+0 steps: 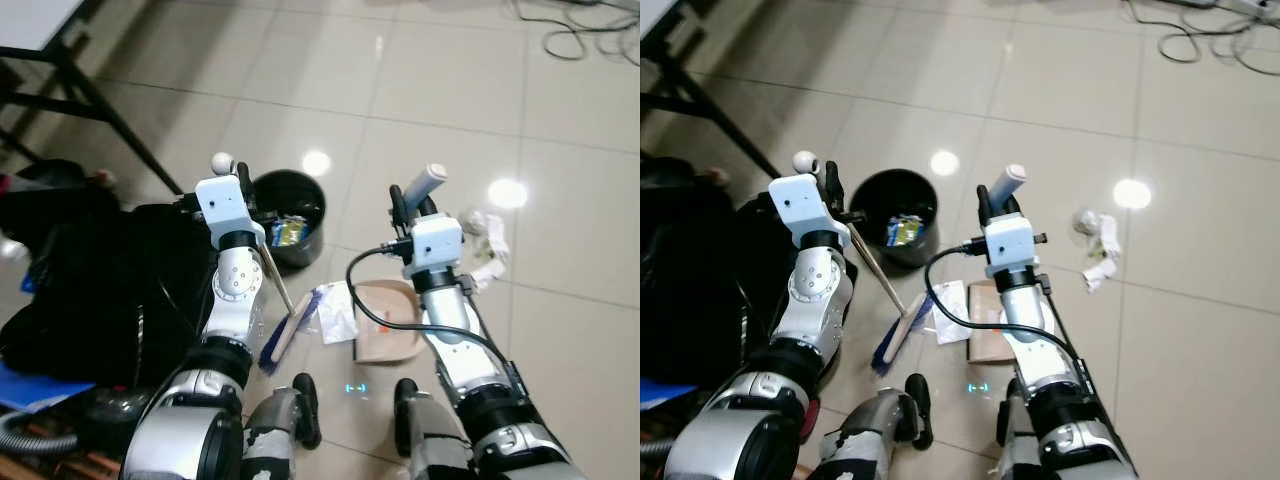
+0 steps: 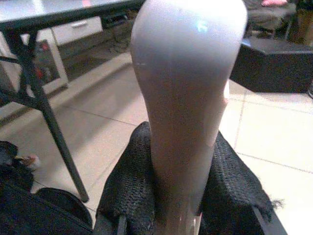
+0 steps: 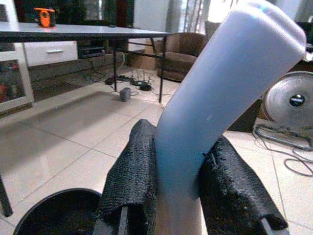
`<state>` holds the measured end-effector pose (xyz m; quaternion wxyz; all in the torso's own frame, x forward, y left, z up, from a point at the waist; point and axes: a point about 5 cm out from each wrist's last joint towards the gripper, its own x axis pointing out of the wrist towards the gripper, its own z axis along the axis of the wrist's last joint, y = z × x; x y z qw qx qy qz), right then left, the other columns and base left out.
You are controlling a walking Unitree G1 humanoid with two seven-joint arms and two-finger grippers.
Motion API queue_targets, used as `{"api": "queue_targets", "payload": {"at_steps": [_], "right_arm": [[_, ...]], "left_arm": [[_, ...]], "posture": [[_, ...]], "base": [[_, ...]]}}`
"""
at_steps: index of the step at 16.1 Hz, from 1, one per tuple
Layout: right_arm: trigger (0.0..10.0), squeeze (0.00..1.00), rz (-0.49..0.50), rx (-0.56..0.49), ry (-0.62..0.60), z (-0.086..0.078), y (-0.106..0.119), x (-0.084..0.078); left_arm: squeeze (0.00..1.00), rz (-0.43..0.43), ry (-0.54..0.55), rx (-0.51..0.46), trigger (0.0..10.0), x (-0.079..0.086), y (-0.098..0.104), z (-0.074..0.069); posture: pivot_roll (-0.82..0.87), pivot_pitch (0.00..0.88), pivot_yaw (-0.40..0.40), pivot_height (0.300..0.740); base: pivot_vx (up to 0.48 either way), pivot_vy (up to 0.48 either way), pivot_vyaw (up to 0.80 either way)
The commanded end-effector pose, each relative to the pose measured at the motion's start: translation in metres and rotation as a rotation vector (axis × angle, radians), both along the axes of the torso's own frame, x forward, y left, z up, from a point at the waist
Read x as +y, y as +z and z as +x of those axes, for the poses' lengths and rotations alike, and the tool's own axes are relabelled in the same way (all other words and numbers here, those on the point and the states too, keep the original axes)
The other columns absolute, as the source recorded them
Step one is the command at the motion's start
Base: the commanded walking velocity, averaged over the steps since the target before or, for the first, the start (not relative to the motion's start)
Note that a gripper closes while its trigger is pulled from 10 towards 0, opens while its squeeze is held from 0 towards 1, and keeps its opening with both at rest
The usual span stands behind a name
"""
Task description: Sweep floor
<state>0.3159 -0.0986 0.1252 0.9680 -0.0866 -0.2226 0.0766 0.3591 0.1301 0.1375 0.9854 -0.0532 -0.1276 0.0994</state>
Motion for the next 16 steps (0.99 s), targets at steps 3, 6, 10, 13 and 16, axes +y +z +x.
{"api": "queue_targets", "payload": {"at_steps": [3, 6, 10, 13, 16], "right_arm": [[10.0, 0.0, 0.012, 0.076, 0.012, 0.002, -0.01, 0.008], [10.0, 0.0, 0.01, 0.1, 0.006, 0.005, -0.012, 0.006], [10.0, 0.0, 0.004, 0.124, -0.011, 0.007, -0.015, -0.001], [10.0, 0.0, -0.004, 0.137, -0.02, 0.008, -0.017, -0.005], [10.0, 0.0, -0.013, 0.141, -0.023, 0.008, -0.019, -0.009]], "left_arm": [[0.0, -0.109, 0.056, 0.071, 10.0, -0.001, -0.015, -0.003], [0.0, -0.193, -0.017, 0.018, 10.0, -0.021, -0.004, -0.002], [0.0, -0.228, -0.226, -0.071, 10.0, -0.055, 0.014, -0.012], [0.0, -0.207, -0.349, -0.144, 10.0, -0.062, 0.035, -0.015], [0.0, -0.132, -0.398, -0.244, 10.0, -0.046, 0.065, -0.014]], "posture": [[0.04, 0.382, 0.072, 0.74], [0.06, 0.374, 0.06, 0.74], [0.07, 0.352, 0.06, 0.74], [0.07, 0.35, 0.061, 0.74], [0.07, 0.34, 0.064, 0.74]], "base": [[0.0, 0.0, 0.0], [0.0, 0.0, 0.0], [0.0, 0.0, 0.0], [0.0, 0.0, 0.0], [0.0, 0.0, 0.0]]}}
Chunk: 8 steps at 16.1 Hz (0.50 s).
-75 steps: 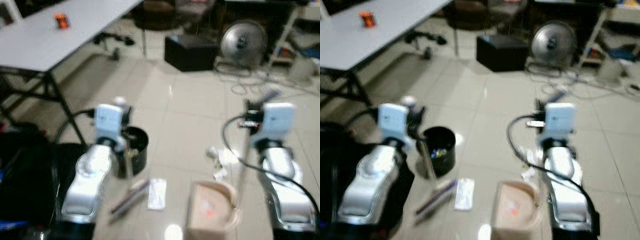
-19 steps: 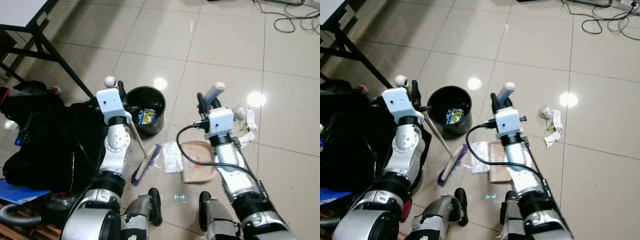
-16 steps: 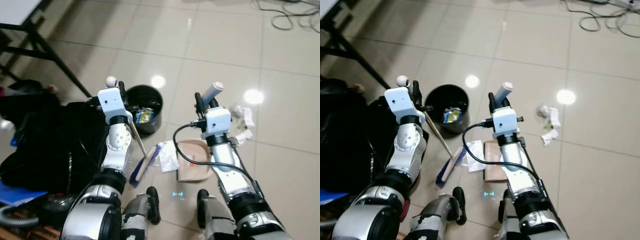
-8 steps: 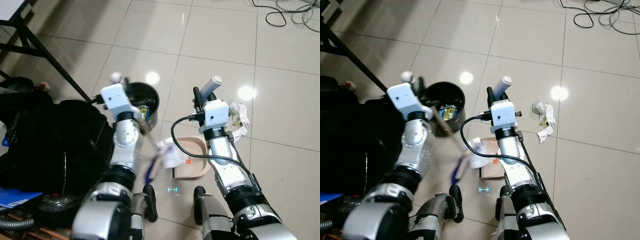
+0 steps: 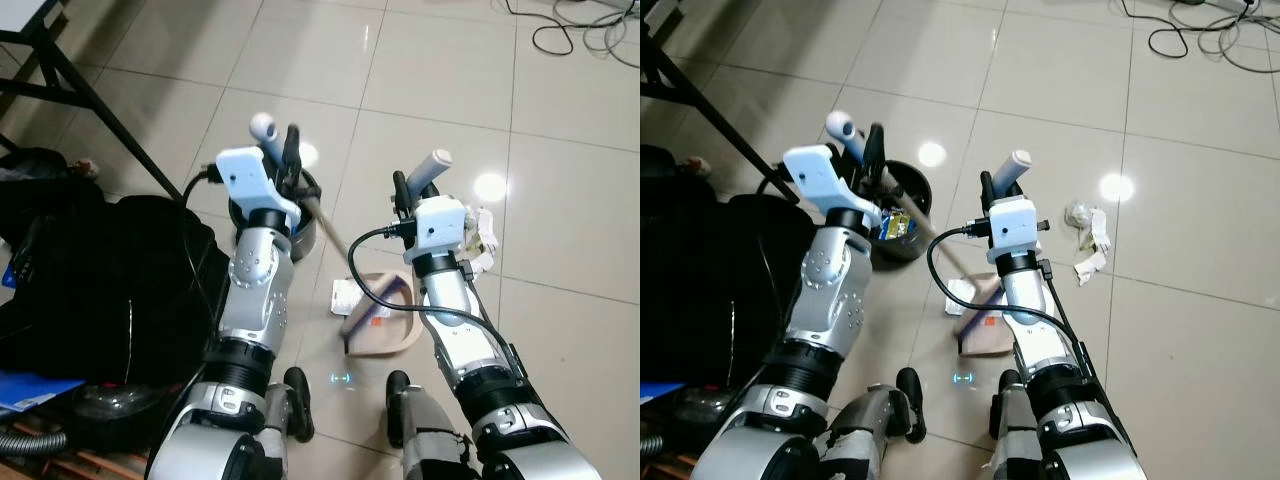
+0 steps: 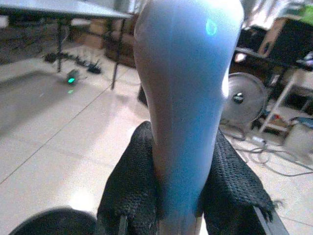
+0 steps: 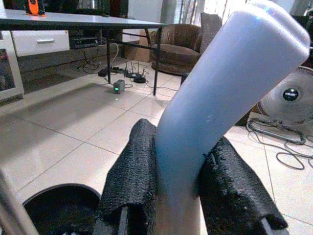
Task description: Sweep floor
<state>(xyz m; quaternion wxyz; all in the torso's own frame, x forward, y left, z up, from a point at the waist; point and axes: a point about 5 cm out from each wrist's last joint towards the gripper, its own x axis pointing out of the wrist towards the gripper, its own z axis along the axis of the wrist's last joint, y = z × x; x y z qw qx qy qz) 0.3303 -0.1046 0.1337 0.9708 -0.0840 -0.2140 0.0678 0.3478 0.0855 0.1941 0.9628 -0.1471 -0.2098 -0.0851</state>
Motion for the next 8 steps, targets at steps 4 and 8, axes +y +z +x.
{"api": "queue_targets", "payload": {"at_steps": [4, 8], "right_arm": [[10.0, 0.0, -0.018, 0.136, -0.018, -0.009, -0.032, -0.009], [10.0, 0.0, -0.01, 0.149, -0.024, -0.014, -0.037, -0.01]], "left_arm": [[0.0, 0.034, -0.003, -0.133, 10.0, 0.028, 0.036, 0.003], [0.0, 0.174, 0.012, -0.054, 10.0, 0.032, -0.004, 0.008]], "posture": [[0.08, 0.331, 0.066, 0.74], [0.07, 0.341, 0.081, 0.74]], "base": [[0.0, 0.0, 0.0], [0.0, 0.0, 0.0]]}}
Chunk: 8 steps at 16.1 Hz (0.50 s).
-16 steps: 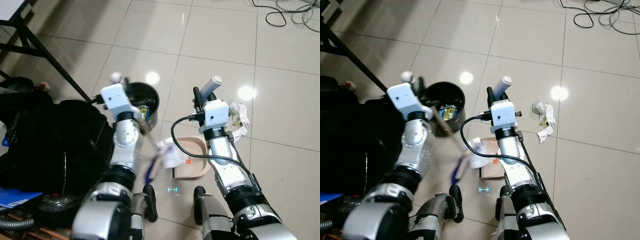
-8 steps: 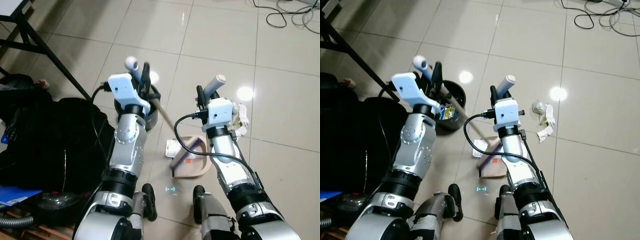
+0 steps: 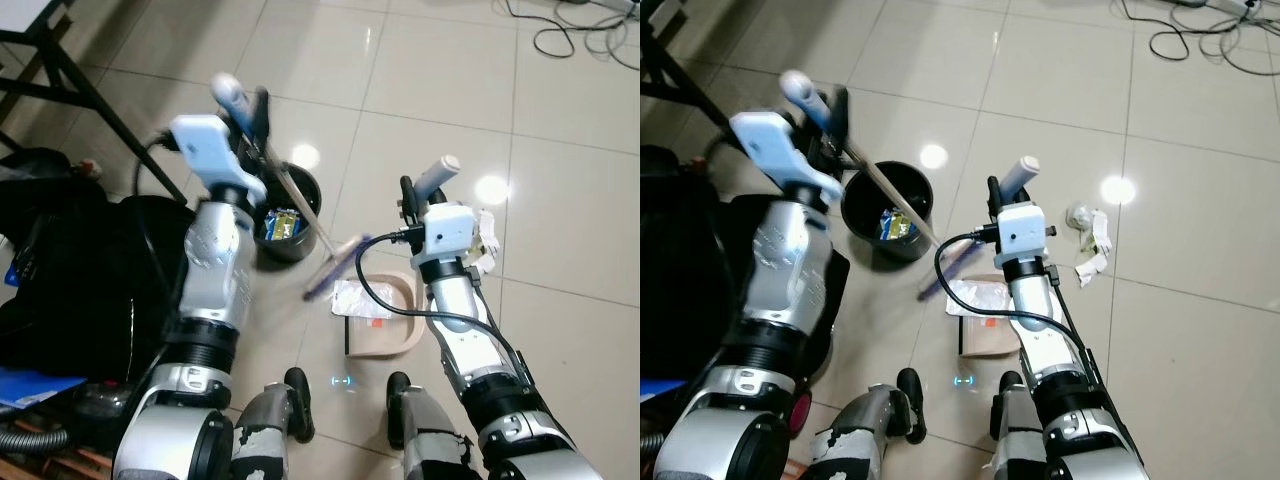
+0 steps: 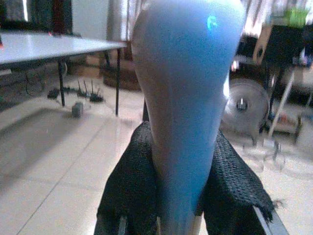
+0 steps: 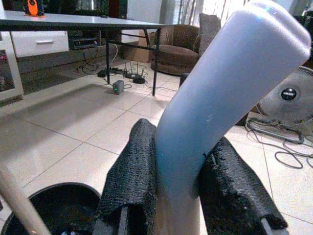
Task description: Sweep floor
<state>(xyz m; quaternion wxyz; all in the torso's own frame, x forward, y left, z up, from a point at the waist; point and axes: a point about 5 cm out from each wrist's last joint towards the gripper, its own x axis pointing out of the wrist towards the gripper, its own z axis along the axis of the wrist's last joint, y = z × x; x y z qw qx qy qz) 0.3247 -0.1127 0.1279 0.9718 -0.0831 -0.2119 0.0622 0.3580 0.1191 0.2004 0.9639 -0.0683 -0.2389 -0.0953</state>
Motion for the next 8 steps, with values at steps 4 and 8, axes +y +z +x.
{"api": "queue_targets", "payload": {"at_steps": [4, 8], "right_arm": [[10.0, 0.0, 0.002, 0.145, -0.005, -0.013, -0.032, 0.003], [10.0, 0.0, 0.014, 0.145, 0.011, -0.019, -0.034, 0.009]], "left_arm": [[0.0, 0.068, 0.001, 0.158, 10.0, -0.019, -0.053, -0.004], [0.0, -0.064, -0.03, 0.239, 10.0, -0.036, -0.071, -0.009]], "posture": [[0.05, 0.361, 0.087, 0.74], [0.04, 0.348, 0.092, 0.74]], "base": [[0.0, 0.0, 0.0], [0.0, 0.0, 0.0]]}}
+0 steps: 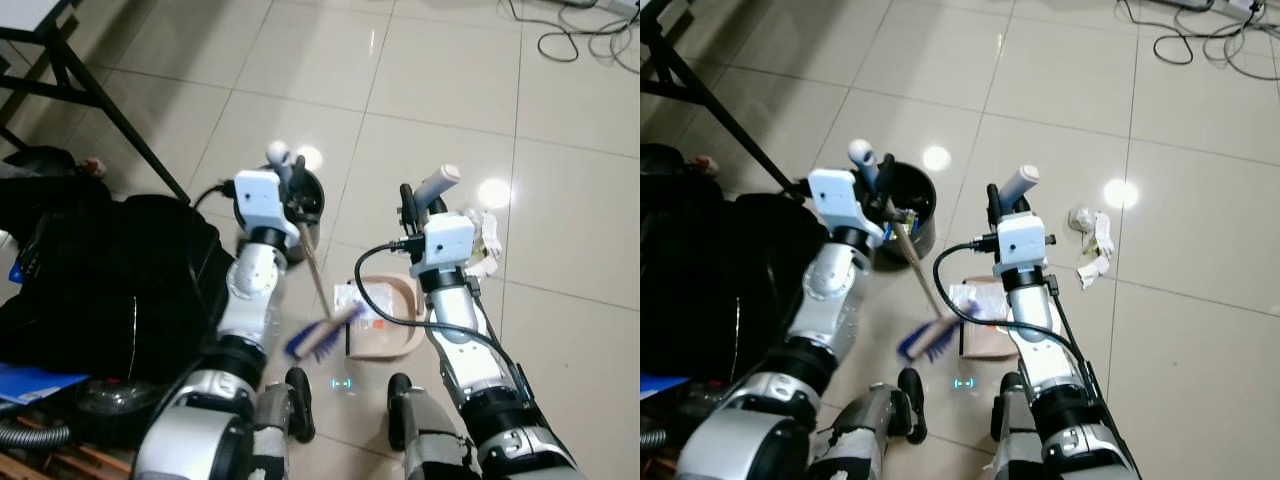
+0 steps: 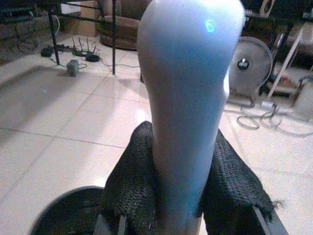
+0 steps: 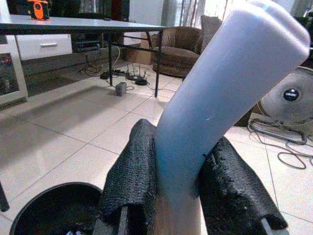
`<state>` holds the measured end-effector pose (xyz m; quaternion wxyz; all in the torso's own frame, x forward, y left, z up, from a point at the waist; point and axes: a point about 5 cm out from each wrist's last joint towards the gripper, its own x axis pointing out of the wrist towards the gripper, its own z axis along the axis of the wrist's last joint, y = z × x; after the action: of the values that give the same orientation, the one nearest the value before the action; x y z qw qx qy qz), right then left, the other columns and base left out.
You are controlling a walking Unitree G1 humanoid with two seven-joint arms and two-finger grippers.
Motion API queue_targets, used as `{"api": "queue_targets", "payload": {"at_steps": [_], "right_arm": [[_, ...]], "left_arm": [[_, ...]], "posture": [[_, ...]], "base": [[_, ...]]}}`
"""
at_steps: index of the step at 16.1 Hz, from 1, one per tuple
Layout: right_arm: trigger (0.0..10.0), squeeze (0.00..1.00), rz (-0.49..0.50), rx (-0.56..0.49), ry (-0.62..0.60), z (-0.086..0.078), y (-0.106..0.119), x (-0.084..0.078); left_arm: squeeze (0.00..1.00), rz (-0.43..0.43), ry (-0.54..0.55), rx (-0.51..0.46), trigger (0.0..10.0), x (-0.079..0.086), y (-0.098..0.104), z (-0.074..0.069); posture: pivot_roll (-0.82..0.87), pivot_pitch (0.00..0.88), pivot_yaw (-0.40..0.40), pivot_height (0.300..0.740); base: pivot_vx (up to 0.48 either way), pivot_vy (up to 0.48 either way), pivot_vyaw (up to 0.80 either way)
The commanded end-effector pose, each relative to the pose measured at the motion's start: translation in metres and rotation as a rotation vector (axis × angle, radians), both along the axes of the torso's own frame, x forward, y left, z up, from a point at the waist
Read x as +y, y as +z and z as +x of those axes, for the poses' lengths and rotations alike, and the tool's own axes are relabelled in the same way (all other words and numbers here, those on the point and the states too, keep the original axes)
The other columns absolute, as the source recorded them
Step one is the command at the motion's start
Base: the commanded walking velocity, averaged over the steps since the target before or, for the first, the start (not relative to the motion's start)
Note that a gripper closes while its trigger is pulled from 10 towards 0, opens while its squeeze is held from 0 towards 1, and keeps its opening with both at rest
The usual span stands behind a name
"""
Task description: Sweep floor
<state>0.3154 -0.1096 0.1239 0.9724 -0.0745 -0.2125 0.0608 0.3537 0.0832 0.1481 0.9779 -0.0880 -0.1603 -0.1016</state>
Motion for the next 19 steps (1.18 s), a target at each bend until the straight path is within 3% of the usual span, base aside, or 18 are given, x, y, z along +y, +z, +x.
{"api": "queue_targets", "payload": {"at_steps": [1, 3, 5, 6, 8, 10, 14, 17, 19], "right_arm": [[10.0, 0.0, -0.003, 0.145, 0.012, -0.009, -0.029, 0.006], [10.0, 0.0, -0.003, 0.149, 0.009, -0.007, -0.028, 0.004], [10.0, 0.0, -0.002, 0.147, 0.004, -0.004, -0.026, 0.003], [10.0, 0.0, -0.003, 0.151, -0.001, -0.002, -0.026, 0.001], [10.0, 0.0, 0.006, 0.161, -0.014, 0.001, -0.026, -0.002], [10.0, 0.0, 0.035, 0.173, -0.044, -0.001, -0.029, -0.009], [10.0, 0.0, 0.04, 0.182, -0.082, -0.005, -0.035, -0.022], [10.0, 0.0, 0.045, 0.174, -0.114, -0.004, -0.033, -0.036], [10.0, 0.0, 0.118, 0.141, -0.204, -0.005, -0.024, -0.055]], "left_arm": [[0.0, -0.075, -0.026, 0.068, 10.0, -0.006, -0.016, -0.006], [0.0, -0.115, -0.108, 0.034, 10.0, -0.02, -0.009, -0.009], [0.0, -0.125, -0.253, -0.061, 10.0, -0.033, 0.007, -0.02], [0.0, -0.108, -0.314, -0.133, 10.0, -0.028, 0.022, -0.026], [0.0, -0.075, -0.338, -0.184, 10.0, -0.02, 0.034, -0.026], [0.0, -0.008, -0.346, -0.265, 10.0, 0.005, 0.057, -0.027], [0.0, 0.088, -0.347, -0.314, 10.0, 0.041, 0.084, -0.032], [0.0, 0.15, -0.325, -0.291, 10.0, 0.055, 0.086, -0.032], [0.0, 0.172, -0.248, -0.211, 10.0, 0.073, 0.074, -0.032]], "posture": [[0.04, 0.346, 0.097, 0.74], [0.05, 0.343, 0.098, 0.74], [0.05, 0.313, 0.098, 0.74], [0.06, 0.297, 0.099, 0.74], [0.07, 0.307, 0.095, 0.74], [0.08, 0.267, 0.093, 0.74], [0.08, 0.227, 0.096, 0.74], [0.08, 0.198, 0.086, 0.74], [0.05, 0.157, 0.074, 0.74]], "base": [[0.0, 0.0, 0.0], [0.0, 0.0, 0.0], [0.0, 0.0, 0.0], [0.0, 0.0, 0.0], [0.0, 0.0, 0.0], [0.0, 0.0, 0.0], [0.0, 0.0, 0.0], [0.0, 0.0, 0.0], [0.0, 0.0, 0.0]]}}
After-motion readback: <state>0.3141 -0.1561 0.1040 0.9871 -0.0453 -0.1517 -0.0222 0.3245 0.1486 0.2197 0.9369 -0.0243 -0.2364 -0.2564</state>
